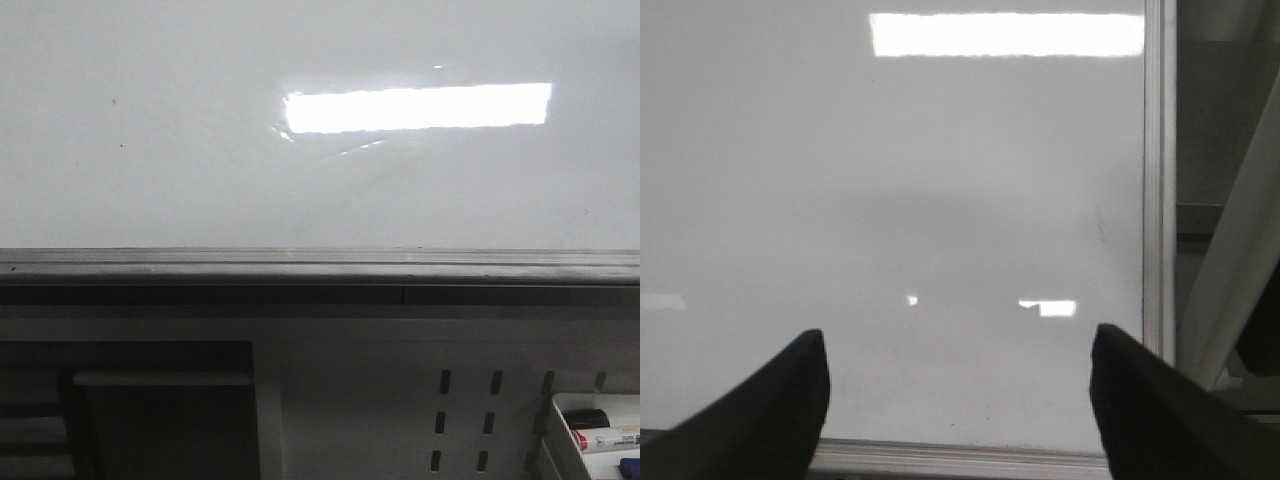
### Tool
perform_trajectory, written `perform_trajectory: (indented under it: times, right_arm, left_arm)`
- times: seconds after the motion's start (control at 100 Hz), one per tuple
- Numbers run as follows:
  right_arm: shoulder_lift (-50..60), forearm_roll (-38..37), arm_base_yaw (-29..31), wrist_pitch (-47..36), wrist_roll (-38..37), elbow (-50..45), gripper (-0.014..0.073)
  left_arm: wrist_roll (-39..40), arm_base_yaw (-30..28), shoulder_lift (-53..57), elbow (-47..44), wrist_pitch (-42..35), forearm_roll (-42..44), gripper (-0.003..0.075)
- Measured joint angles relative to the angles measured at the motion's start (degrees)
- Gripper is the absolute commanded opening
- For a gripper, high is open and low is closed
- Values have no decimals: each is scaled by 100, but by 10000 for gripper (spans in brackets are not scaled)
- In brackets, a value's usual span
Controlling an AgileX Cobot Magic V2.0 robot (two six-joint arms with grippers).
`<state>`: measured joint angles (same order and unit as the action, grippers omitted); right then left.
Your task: Write number 4 on whiteboard
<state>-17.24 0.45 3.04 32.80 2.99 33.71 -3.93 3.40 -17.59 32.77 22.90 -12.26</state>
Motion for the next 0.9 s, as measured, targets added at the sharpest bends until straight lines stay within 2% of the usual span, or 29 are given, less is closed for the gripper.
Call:
perform_trajectory:
  times: [0.16,0.4,0.7,0.9]
  right_arm:
    - [0,0,0,0,0,0,491]
    - [0,9,0,0,5,0,491]
    - [0,9,0,9,5,0,491]
    - [0,9,0,13,5,0,491]
  left_arm:
    - [0,0,-470,0,-11,-22,545]
    - [-112,0,-2137,43,-11,-22,545]
    - [-402,0,-4039,722,-91,-22,545]
    - [-444,130,-4748,1063,-139,-22,545]
